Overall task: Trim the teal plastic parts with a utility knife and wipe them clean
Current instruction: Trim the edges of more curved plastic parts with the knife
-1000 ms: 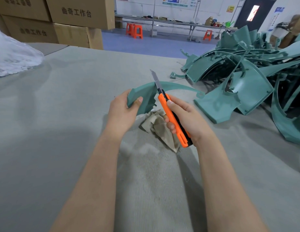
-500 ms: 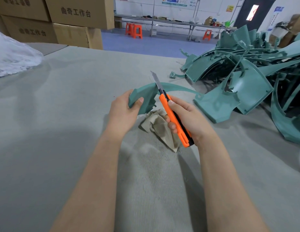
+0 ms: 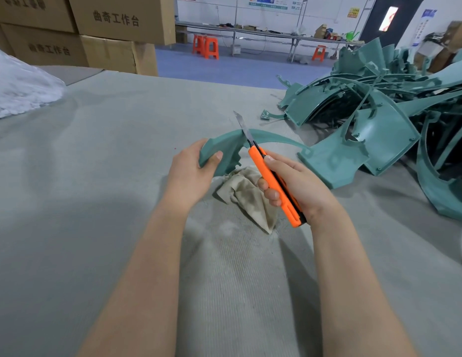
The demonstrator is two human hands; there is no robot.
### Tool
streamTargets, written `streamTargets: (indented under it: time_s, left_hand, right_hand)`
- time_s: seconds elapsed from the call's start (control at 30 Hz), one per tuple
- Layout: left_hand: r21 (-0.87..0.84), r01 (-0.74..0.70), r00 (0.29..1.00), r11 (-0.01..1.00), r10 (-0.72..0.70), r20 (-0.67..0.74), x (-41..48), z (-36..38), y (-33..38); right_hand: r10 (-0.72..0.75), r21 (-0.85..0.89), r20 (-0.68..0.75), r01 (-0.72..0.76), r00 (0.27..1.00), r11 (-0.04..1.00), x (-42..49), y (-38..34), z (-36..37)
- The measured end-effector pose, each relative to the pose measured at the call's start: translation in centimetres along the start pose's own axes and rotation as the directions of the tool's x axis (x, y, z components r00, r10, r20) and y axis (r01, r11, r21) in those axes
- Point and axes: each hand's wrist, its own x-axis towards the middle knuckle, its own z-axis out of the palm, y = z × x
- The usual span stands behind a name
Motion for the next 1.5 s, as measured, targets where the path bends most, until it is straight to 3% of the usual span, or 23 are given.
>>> streamTargets:
  time_s: [0.2,0.3,0.43,0.57,0.77,0.97,1.07,1.2,1.5]
  left_hand:
    - [0.004,-0.008,1.0,1.0,0.008,-0.001,0.0,0.2,0.0]
    - [0.021,-0.018,1.0,1.0,0.018,-0.011,-0.1,0.2,0.1]
    - [0.036,-0.015,0.999,0.999,0.016,-0.027,-0.2,0.3,0.4]
    - [0.05,-0.012,0.998,0.999,0.015,-0.053,-0.2,0.3,0.4]
    - [0.06,0.023,0.991,0.998,-0.015,-0.133,-0.2,0.2,0.6]
    - [0.129,0.031,0.983,0.991,-0.007,-0.181,-0.1,0.2,0.4]
    - [0.105,0.046,0.983,0.993,-0.026,-0.184,-0.1,0.1,0.3]
    - [0.126,0.068,0.984,0.99,-0.046,-0.17,0.0,0.3,0.2]
    - [0.135,0.073,0.987,0.988,-0.052,-0.15,-0.1,0.4,0.4]
  right_hand:
    - [0.023,0.036,-0.011,-0.023,1.0,0.999,-0.2,-0.1,0.0]
    - [-0.042,-0.026,-0.162,0.038,0.986,0.999,0.1,0.0,0.6]
    - [-0.185,-0.231,-0.338,0.109,0.923,0.967,0.4,-0.2,0.6]
    - [-0.252,-0.298,-0.253,0.173,0.934,0.939,0.0,-0.6,1.1]
    - [-0.394,-0.583,-0.078,0.279,0.916,0.763,0.1,-0.5,1.6]
    - [-0.365,-0.6,0.081,0.338,0.928,0.726,-0.3,-0.6,1.7]
    - [-0.345,-0.587,0.091,0.33,0.934,0.739,-0.3,-0.6,1.5]
    - [-0.352,-0.643,0.124,0.345,0.928,0.684,0.0,-0.3,1.5]
    - [-0.369,-0.708,0.026,0.278,0.929,0.65,0.8,0.3,0.6]
